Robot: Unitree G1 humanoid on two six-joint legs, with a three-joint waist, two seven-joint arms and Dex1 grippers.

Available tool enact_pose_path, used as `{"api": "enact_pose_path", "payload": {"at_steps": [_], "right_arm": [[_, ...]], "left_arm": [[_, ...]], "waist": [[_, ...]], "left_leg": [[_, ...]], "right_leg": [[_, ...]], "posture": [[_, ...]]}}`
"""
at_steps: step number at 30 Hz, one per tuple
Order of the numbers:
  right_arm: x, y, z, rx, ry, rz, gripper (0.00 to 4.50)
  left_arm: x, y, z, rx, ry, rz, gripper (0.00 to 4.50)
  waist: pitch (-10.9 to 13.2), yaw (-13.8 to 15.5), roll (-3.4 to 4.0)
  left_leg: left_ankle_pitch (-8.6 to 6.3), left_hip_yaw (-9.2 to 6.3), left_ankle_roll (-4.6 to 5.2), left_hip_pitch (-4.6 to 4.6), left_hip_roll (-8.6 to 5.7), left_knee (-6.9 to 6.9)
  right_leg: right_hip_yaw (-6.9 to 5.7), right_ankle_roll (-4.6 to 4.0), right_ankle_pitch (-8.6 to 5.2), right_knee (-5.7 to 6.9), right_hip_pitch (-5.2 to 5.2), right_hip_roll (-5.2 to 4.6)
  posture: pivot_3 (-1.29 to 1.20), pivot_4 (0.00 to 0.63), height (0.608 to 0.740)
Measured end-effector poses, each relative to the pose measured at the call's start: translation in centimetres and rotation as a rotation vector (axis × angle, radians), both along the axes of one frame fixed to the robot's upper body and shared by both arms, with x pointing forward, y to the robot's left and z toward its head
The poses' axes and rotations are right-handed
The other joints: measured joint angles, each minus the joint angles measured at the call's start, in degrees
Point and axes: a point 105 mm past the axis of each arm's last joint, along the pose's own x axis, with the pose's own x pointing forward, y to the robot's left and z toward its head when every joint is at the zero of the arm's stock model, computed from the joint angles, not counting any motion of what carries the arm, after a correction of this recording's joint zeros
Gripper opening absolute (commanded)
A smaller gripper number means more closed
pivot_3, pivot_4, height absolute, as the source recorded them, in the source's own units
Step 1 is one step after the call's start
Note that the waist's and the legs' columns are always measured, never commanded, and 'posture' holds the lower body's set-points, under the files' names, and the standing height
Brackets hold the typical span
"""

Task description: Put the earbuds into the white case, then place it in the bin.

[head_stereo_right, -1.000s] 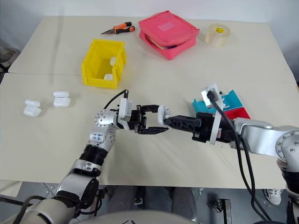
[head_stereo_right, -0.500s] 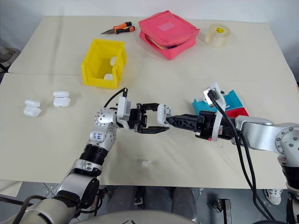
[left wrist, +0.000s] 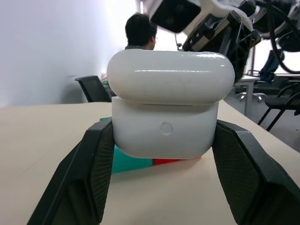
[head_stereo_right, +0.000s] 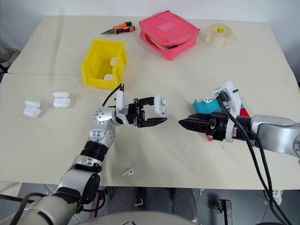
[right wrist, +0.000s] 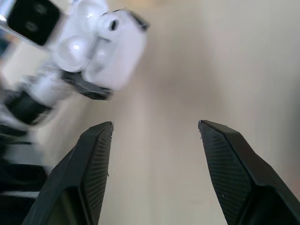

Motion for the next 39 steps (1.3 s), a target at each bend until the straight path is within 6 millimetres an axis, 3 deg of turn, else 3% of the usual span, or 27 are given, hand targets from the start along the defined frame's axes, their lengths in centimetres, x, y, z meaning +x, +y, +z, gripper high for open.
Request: {"api": "enact_pose_path", "payload": {"at_steps": [3,7,17,24,35,38,39], "right_arm": [[0.4,-1.0,0.3,-0.106,-0.122,-0.005,3.02],[1.2,-3.6,-0.6,-0.384,-0.230,-0.008,3.02],[4.0,-8.0,-0.4,-0.703,-0.399,-0.016,3.02],[4.5,-9.0,0.7,-0.751,-0.401,0.029,3.02],[4.7,-10.4,0.8,-0.776,-0.341,0.043,3.02],[4.7,-10.9,0.7,-0.776,-0.317,0.047,2.43],[4.6,-11.0,0.6,-0.777,-0.309,0.053,2.43]], "left_arm": [[0.3,0.3,0.3,-0.007,-0.011,0.016,2.76],[0.5,0.8,0.4,-0.006,-0.021,0.034,2.76],[0.0,0.2,0.6,-0.023,-0.040,0.020,2.76],[-0.6,-0.2,0.5,-0.031,-0.047,0.011,2.76],[-0.9,0.0,0.4,-0.044,-0.051,0.033,2.76],[-1.0,0.1,0.7,-0.048,-0.071,0.038,2.76],[-1.1,0.1,0.8,-0.048,-0.075,0.040,2.76]], "waist": [[0.0,0.1,0.00],[0.0,-0.1,-0.03],[0.0,-0.1,-0.03],[0.0,-0.1,-0.03],[0.0,-0.1,-0.03],[0.0,-0.1,-0.02],[0.0,-0.2,-0.02]], "left_leg": [[0.00,-0.01,0.00,-0.02,-0.02,0.00],[0.00,0.02,0.01,-0.02,-0.04,0.00],[0.01,0.38,-0.02,0.02,-0.02,0.01],[0.01,0.41,-0.02,0.02,-0.01,0.02],[0.02,0.39,-0.04,0.03,-0.01,0.05],[0.02,0.38,-0.04,0.03,0.00,0.06],[0.02,0.38,-0.04,0.04,-0.01,0.06]], "right_leg": [[0.00,0.01,0.00,0.00,0.00,0.00],[0.03,0.05,0.02,-0.05,0.00,-0.01],[0.02,0.05,0.02,0.00,0.00,0.01],[0.02,0.05,0.03,0.00,0.00,0.00],[0.02,0.05,0.03,0.05,0.00,-0.01],[0.03,0.05,0.03,0.07,0.00,-0.01],[0.03,0.04,0.03,0.06,0.00,-0.01]], "posture": [[0.00,0.150,0.740],[0.00,0.150,0.740],[0.00,0.150,0.740],[0.00,0.150,0.740],[0.00,0.150,0.740],[0.00,0.150,0.740],[0.00,0.150,0.740]]}}
